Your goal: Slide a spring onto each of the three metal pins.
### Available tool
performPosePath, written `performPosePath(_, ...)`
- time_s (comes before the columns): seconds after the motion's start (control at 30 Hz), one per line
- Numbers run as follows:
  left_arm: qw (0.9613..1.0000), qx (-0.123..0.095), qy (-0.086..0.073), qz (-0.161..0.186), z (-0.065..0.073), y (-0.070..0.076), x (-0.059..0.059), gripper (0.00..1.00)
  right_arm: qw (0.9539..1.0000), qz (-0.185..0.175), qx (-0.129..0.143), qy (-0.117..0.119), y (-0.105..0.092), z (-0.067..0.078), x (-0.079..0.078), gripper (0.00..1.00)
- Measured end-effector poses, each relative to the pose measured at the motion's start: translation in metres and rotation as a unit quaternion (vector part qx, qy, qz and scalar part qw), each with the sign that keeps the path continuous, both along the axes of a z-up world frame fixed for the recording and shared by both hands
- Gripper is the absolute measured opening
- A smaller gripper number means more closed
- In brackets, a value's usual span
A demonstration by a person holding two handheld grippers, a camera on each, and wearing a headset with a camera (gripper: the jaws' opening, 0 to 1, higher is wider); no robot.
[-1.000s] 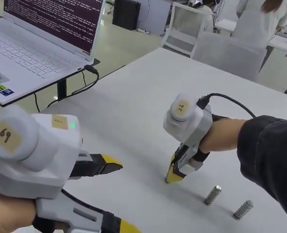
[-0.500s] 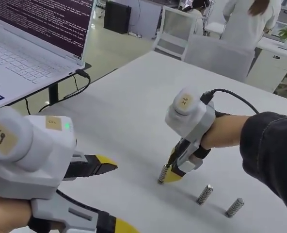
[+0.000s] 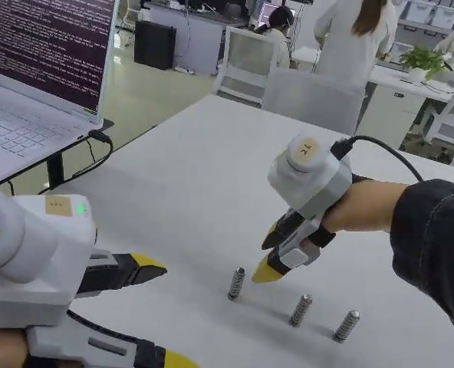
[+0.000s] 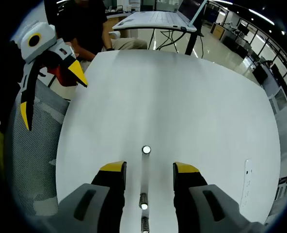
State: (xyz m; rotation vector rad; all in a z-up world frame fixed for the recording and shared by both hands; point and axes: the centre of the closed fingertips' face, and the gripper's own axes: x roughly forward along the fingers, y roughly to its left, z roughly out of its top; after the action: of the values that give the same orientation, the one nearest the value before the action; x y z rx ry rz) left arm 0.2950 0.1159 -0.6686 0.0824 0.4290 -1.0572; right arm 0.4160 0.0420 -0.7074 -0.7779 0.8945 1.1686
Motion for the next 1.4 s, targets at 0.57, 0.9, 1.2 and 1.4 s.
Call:
performPosePath(0.57, 0.9999, -0.012, -0.005, 0.001, 0.012, -0.006, 0.002, 0.79, 0.9873, -0.063, 0.121, -0.08, -0.028, 0.072, -0.038, 0.43)
performPosePath(0.9, 0.9998, -0.018, -0.009, 0.002, 0.02, -0.008, -0.001, 0.8, 0.9688, -0.114, 0.188, -0.115, -0.051, 0.092, -0.077, 0.46)
performPosePath(1.2, 0.9997, -0.022, -0.012, 0.002, 0.024, -0.01, -0.001, 0.8, 0.9501, -0.185, 0.214, -0.132, -0.092, 0.086, -0.1, 0.49)
performPosePath(1.4, 0.9996, -0.025, -0.015, 0.003, 0.026, -0.01, -0.002, 0.81, 0.928, -0.239, 0.246, -0.144, -0.12, 0.084, -0.113, 0.5)
